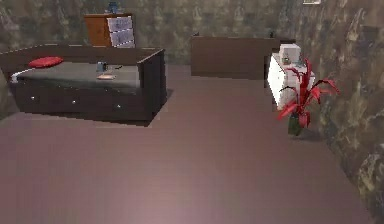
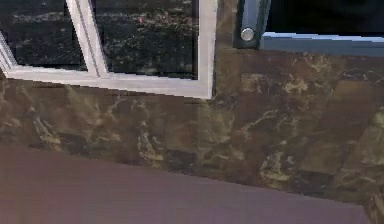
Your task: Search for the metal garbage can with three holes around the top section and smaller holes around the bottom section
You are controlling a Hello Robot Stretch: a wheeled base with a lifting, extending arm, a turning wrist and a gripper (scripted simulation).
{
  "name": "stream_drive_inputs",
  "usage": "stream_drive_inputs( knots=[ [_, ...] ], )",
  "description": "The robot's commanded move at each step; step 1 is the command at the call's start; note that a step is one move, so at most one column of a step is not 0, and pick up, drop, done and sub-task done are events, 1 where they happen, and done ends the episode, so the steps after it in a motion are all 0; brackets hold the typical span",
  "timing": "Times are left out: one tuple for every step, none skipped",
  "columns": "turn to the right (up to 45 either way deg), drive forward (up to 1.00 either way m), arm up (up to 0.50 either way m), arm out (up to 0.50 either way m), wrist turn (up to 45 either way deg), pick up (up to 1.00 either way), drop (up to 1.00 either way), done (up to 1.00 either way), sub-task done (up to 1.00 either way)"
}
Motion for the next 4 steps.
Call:
stream_drive_inputs(
  knots=[
    [-42.0, 0.00, 0.00, 0.00, 0.0, 0.00, 0.00, 0.00, 0.00],
    [0.0, 1.00, 0.00, 0.00, 0.0, 0.00, 0.00, 0.00, 0.00],
    [0.0, 0.40, 0.00, 0.00, 0.0, 0.00, 0.00, 0.00, 0.00],
    [-15.0, 0.00, 0.00, 0.00, 0.0, 0.00, 0.00, 0.00, 0.00]
  ],
)
